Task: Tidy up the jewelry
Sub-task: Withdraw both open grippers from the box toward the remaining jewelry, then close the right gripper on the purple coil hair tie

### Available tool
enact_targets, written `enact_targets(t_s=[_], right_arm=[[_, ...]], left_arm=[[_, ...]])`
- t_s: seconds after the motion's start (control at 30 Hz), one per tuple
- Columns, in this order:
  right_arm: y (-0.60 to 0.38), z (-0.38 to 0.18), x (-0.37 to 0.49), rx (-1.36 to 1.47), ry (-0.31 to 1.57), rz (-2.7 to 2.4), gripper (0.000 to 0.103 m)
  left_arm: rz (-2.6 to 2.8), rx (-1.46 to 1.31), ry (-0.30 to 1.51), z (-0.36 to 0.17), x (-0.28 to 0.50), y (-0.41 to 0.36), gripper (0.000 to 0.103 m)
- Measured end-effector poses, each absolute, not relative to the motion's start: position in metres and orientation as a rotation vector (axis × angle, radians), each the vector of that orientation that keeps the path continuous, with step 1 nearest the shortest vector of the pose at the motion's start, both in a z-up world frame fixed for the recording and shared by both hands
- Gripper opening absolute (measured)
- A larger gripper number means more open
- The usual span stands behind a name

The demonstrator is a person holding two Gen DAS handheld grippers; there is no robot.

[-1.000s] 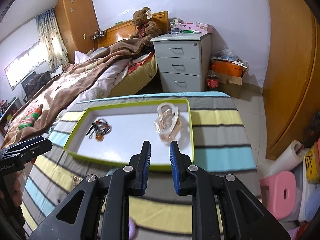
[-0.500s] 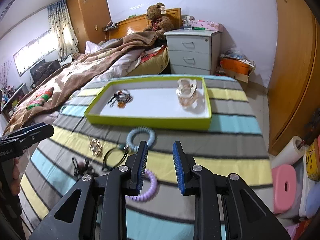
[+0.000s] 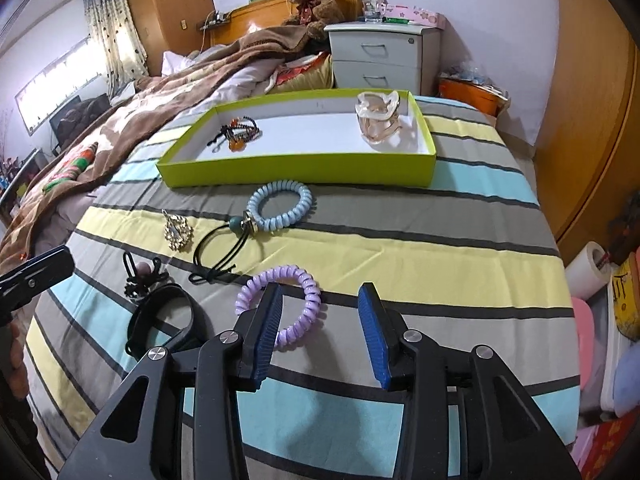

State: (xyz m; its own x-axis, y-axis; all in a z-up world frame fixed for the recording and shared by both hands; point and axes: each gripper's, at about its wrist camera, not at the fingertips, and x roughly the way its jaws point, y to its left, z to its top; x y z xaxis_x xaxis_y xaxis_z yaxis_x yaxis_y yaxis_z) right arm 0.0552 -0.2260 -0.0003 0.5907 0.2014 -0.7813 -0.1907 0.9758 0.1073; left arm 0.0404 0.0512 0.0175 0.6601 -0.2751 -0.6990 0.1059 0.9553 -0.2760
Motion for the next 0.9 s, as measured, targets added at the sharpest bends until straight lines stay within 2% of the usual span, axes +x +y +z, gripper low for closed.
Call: enact_targets(t_s=[0.5, 0.67, 0.73, 0.83, 0.9], right_arm=[[-0.213, -0.012, 0.061, -0.041, 0.959, 0.208, 0.040], [-0.210, -0.012, 0.060, -0.075, 0.953, 0.174, 0.027], [-0.213, -0.012, 0.060, -0.070, 0.950, 0.167, 0.018], [-0.217, -0.012, 0.060, -0.061, 0.946, 0.166, 0.011], [-0.219, -0.012, 0.061, -0.048, 0.945, 0.170, 0.010]], left_arm=[[-0.204, -0.250, 0.849, 0.004, 0.034, 0.065, 0.084], [-0.220, -0.250, 0.858, 0.002, 0.036, 0.060, 0.085], [-0.226, -0.249, 0.864, 0.001, 0.037, 0.058, 0.085], [-0.232, -0.243, 0.870, 0.000, 0.038, 0.054, 0.085], [-0.237, -0.239, 0.873, 0.000, 0.039, 0.052, 0.085]])
